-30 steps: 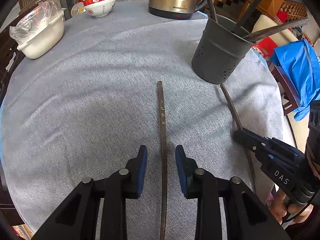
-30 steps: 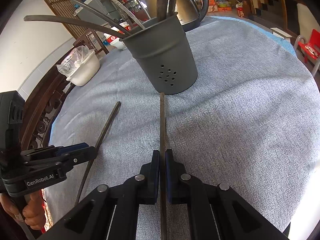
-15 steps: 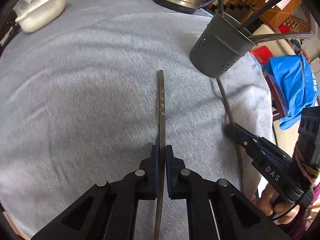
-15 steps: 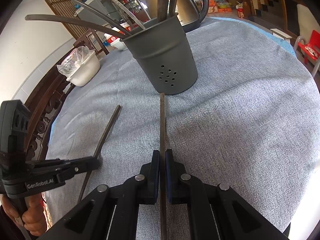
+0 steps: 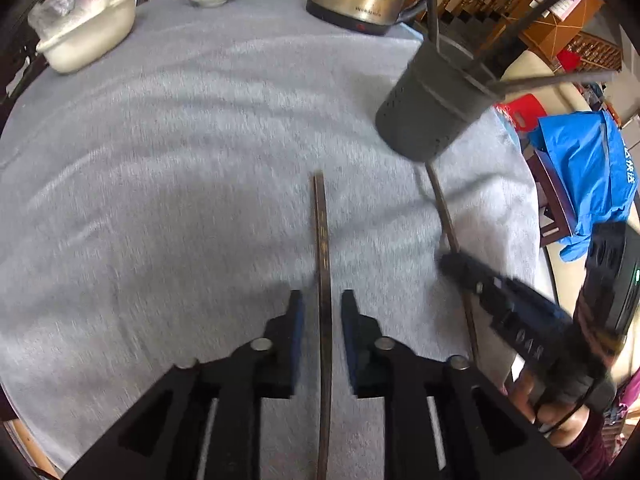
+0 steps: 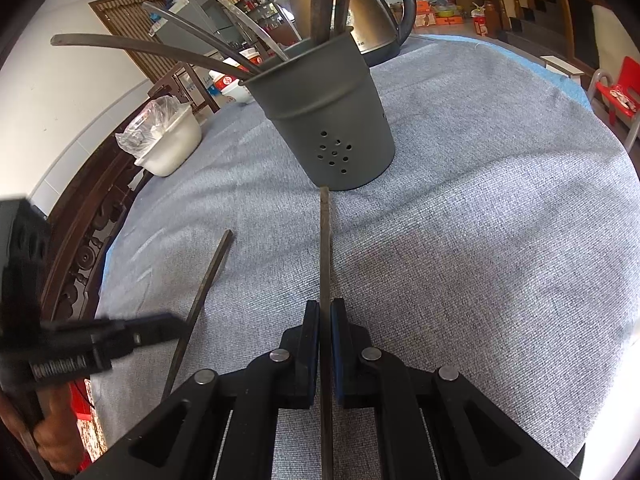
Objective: Organize utensils
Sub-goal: 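Lift the held dark chopsticks upright above the grey cup with both grippers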
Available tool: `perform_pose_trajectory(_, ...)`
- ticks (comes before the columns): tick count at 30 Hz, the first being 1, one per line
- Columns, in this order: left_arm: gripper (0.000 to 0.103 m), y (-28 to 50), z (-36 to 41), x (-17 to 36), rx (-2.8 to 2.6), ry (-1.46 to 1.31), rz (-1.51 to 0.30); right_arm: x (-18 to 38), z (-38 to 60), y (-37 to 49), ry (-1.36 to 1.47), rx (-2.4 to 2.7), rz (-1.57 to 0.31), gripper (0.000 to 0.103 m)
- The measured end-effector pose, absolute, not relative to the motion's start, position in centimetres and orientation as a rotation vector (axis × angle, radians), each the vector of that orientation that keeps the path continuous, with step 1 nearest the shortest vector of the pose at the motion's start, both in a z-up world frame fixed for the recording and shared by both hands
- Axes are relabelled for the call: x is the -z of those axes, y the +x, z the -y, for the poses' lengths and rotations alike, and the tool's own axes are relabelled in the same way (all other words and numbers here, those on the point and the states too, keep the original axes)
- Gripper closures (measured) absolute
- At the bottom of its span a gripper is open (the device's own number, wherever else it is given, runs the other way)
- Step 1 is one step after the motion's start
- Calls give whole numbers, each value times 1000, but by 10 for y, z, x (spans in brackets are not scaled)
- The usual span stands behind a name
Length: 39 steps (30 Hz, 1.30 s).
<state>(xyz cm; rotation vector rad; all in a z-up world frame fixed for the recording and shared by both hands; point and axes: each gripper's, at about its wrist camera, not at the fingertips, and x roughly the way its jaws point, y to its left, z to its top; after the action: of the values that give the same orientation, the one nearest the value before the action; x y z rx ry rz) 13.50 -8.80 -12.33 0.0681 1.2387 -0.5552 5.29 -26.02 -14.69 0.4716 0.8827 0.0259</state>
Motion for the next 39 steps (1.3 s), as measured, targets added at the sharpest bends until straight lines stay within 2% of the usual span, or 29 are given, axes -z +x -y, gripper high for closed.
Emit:
perform_pose_trajectory(18, 82, 205, 116, 138, 528, 39, -1320, 146, 257, 57, 446, -23, -890, 95)
perform_pose_trajectory(19, 83, 206, 119, 139, 531, 49, -1315, 146, 257, 57, 444, -23, -891, 95)
perform_pose_trajectory(22, 96, 209, 121, 138, 533, 56, -1308, 146, 259, 58, 457, -39, -892, 92)
perform_pose_trajectory(28, 96, 203, 107, 138, 557, 42, -1293, 147, 271, 62, 555, -75, -936, 92)
perform_pose_trajectory(33, 96, 207, 97, 139, 571, 29, -1291, 131, 278, 72, 571, -81, -899, 82)
perform_pose_trajectory(34, 96, 208, 96, 139, 570, 29, -1290, 128, 278, 75, 569, -83, -889, 73)
perform_pose_trajectory(36, 96, 210, 93, 138, 570, 24, -1288, 123, 277, 84, 556, -81, -876, 45)
perform_pose_trajectory(37, 96, 212, 92, 138, 571, 22, -1287, 122, 275, 90, 545, -72, -874, 37)
perform_pose_trajectory(39, 96, 215, 88, 137, 576, 23, -1281, 126, 271, 100, 516, -49, -882, 41)
